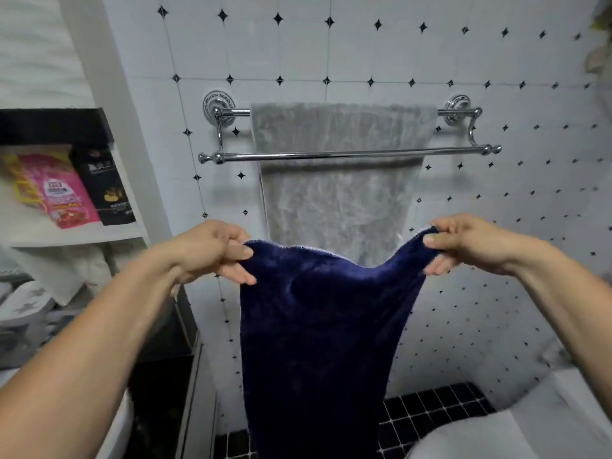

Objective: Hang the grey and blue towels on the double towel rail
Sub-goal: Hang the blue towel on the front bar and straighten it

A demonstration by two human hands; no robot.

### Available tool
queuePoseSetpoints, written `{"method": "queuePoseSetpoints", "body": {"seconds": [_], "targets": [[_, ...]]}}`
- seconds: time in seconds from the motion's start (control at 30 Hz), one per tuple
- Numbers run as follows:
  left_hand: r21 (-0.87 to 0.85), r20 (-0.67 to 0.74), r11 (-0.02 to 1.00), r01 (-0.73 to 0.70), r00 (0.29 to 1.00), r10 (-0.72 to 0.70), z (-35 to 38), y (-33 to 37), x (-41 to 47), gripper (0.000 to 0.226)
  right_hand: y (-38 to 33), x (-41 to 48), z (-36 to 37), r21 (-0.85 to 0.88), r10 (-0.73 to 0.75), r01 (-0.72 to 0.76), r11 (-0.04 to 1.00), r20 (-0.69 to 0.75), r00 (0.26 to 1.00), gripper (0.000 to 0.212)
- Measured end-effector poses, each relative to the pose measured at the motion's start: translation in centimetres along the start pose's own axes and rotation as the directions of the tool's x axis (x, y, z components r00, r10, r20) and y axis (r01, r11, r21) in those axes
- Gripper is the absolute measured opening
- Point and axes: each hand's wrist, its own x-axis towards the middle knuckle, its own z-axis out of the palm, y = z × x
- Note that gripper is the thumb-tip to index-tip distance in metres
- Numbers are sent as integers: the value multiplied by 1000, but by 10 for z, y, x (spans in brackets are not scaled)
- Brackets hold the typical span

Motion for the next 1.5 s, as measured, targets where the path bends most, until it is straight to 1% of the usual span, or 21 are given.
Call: {"method": "queuePoseSetpoints", "body": {"seconds": [0.07, 0.13, 0.17, 0.23, 0.3, 0.37, 0.43, 0.47, 0.53, 0.6, 0.7, 0.77, 0.9, 1.0, 1.1, 1.17, 1.2, 1.23, 1.3, 1.37, 1.5], "targets": [[-359, -79, 913, -193, 981, 176, -15, 2, -2, 15, 0, -2, -8, 344, -111, 181, 921, -213, 971, 14], [-440, -68, 864, -245, 968, 240, -13, -3, -1, 24, 10, 3, -5, 454, -126, 239, 858, -264, 956, 23], [-296, -44, 933, -206, 978, 202, -6, -12, 0, 27, 17, 5, 1, 368, -84, 163, 915, -220, 972, 18], [246, 46, 968, -47, 998, 37, 17, -31, 0, 25, 31, 8, 14, -140, 78, -86, 987, -61, 995, 5], [375, -15, 927, 19, 1000, -14, 30, -36, 2, 16, 29, 7, 18, -331, 118, -116, 937, -14, 993, 11], [21, -203, 999, -40, 978, 43, 22, -25, 7, 15, 17, 5, 16, 21, -39, 40, 999, -35, 999, 12], [-424, -258, 877, -224, 959, 121, 9, -14, 10, 18, 10, 4, 16, 399, -130, 135, 907, -40, 991, 21], [-517, -255, 811, -274, 954, 160, 6, -13, 9, 20, 13, 4, 18, 391, -129, 143, 909, -62, 990, 22], [-374, -240, 896, -241, 958, 158, 14, -18, 6, 17, 22, 7, 21, -86, -8, -3, 996, -127, 992, 9], [-51, -214, 990, -132, 970, 118, 30, -24, 2, 14, 26, 9, 19, -449, 40, -100, 888, -141, 989, 7], [-157, -356, 971, -179, 928, 114, 32, -22, 7, 15, 10, 6, 13, 4, -93, 94, 996, -123, 988, 11], [-317, -457, 913, -259, 885, 92, 22, -16, 10, 18, 8, 8, 10, 219, -162, 197, 956, -167, 973, 13], [-83, -420, 984, -160, 901, 111, 26, -25, 13, 9, 20, 17, 4, -241, -81, 12, 970, -276, 958, 14], [-87, -447, 985, -151, 889, 97, 43, -37, 15, 12, 23, 17, 11, -20, -115, 119, 993, -451, 885, 13], [-142, -480, 970, -197, 871, 107, 45, -49, 20, 16, 35, 5, 22, 14, 9, -7, 1000, -130, 991, 12], [-119, -472, 978, -170, 876, 95, 43, -55, 23, 13, 42, -10, 29, -126, 174, -142, 982, 302, 937, 18], [-108, -469, 982, -154, 879, 86, 42, -57, 23, 12, 42, -12, 28, -107, 184, -155, 982, 371, 910, 17], [-109, -469, 983, -144, 880, 77, 41, -59, 24, 12, 41, -8, 27, -37, 161, -157, 987, 310, 937, 13], [-128, -468, 981, -146, 881, 70, 43, -58, 22, 14, 41, 5, 24, 49, 101, -96, 994, -106, 989, 3], [-140, -463, 977, -162, 883, 80, 47, -55, 23, 19, 46, 12, 25, 70, 86, -66, 995, -356, 931, 6], [-140, -488, 970, -198, 866, 106, 49, -47, 22, 27, 53, 5, 35, 108, 93, -111, 988, 154, 984, 25]]}}
